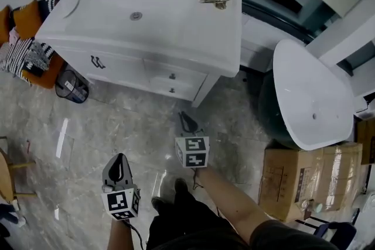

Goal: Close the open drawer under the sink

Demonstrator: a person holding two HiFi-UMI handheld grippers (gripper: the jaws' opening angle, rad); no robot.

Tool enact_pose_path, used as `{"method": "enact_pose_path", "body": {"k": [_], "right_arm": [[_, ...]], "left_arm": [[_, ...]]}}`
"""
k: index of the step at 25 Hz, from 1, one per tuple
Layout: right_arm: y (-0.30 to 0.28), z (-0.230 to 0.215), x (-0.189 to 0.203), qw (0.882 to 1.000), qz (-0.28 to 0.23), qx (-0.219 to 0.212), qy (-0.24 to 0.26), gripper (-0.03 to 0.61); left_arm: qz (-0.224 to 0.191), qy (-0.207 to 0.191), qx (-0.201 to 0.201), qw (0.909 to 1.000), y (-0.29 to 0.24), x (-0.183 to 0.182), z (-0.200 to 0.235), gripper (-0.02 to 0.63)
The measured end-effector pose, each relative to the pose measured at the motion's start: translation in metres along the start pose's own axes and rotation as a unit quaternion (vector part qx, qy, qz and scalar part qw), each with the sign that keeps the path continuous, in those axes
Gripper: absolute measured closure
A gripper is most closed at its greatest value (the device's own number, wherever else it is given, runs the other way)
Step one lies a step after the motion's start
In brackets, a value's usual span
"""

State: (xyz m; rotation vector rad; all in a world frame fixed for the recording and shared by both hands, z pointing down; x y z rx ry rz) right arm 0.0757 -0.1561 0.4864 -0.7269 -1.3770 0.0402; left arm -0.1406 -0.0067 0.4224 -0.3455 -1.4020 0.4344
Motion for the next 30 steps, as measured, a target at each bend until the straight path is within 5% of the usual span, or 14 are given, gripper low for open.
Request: {"method": "enact_pose_path", "body": {"k": [12,30], "right_arm": [[0.078,0.031,-0.021,0.999,-0.012,0.005,0.046,0.541],[0.316,0.119,0.009,0.995,-0.073,0.035,0.061,0.549]], "left_arm": [[-0.042,0.025,0.015,0.9987,0.064,-0.008,-0.014,0.6],[-0.084,0.01,0.045,0.9954,0.292,0.049,-0.026,0.6]]}}
Point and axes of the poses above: the fingertips, and each gripper's own axes: y backward along the fingers, z to its left, x out of its underside, the point moved 6 cm from there along y, backward along the fingers, and after that the axes turned 10 degrees about y, right-handed, at the moved point
